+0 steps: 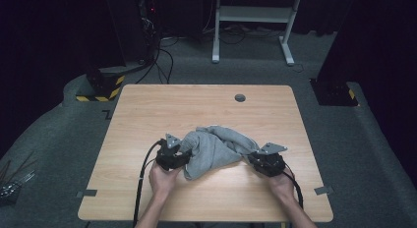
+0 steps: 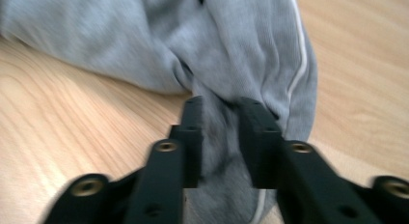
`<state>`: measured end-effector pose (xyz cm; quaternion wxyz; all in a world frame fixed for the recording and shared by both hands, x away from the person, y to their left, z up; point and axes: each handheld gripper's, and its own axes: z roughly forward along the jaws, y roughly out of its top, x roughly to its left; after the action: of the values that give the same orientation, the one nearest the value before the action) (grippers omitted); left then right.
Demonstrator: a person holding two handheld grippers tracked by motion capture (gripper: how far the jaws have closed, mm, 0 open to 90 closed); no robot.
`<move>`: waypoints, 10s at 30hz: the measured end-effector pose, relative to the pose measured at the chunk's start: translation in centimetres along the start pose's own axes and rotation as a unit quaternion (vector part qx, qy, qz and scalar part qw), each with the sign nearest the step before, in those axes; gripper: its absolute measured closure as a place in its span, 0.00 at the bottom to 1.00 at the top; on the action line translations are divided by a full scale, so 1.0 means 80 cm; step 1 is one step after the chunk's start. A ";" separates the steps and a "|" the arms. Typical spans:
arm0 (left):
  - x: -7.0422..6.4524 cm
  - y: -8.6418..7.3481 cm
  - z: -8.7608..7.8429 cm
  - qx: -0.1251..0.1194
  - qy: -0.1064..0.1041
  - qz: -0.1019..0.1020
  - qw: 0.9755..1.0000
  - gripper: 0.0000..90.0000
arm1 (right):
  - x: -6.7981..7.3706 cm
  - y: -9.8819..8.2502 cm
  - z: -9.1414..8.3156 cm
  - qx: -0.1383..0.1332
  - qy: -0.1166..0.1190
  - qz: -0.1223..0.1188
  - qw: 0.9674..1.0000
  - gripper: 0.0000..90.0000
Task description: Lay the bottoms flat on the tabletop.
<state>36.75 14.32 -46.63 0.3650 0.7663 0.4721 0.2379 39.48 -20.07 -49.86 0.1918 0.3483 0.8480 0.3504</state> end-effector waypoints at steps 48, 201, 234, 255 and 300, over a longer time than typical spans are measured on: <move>-0.042 -0.041 -0.020 0.018 -0.023 0.039 0.999 0.47 | 0.014 0.008 -0.028 -0.046 0.044 -0.032 0.997 0.54; 0.014 -0.047 -0.056 -0.013 -0.022 -0.030 0.999 0.93 | 0.038 0.031 -0.016 -0.018 0.080 -0.055 0.995 0.97; -0.006 -0.054 0.010 0.105 -0.055 0.019 0.993 0.96 | 0.009 -0.017 0.002 0.053 0.037 -0.012 0.998 0.97; 0.002 -0.035 -0.015 0.057 -0.018 0.009 0.998 0.59 | -0.011 0.018 -0.020 -0.011 0.031 0.017 0.999 0.75; 0.014 -0.089 0.010 0.016 0.011 -0.021 1.000 0.50 | -0.009 0.088 0.078 0.054 -0.010 0.006 0.998 0.55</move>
<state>33.87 17.10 -52.67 0.3524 0.7594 0.4958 0.2306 46.75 -14.11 -48.92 0.1792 0.3671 0.8616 0.3014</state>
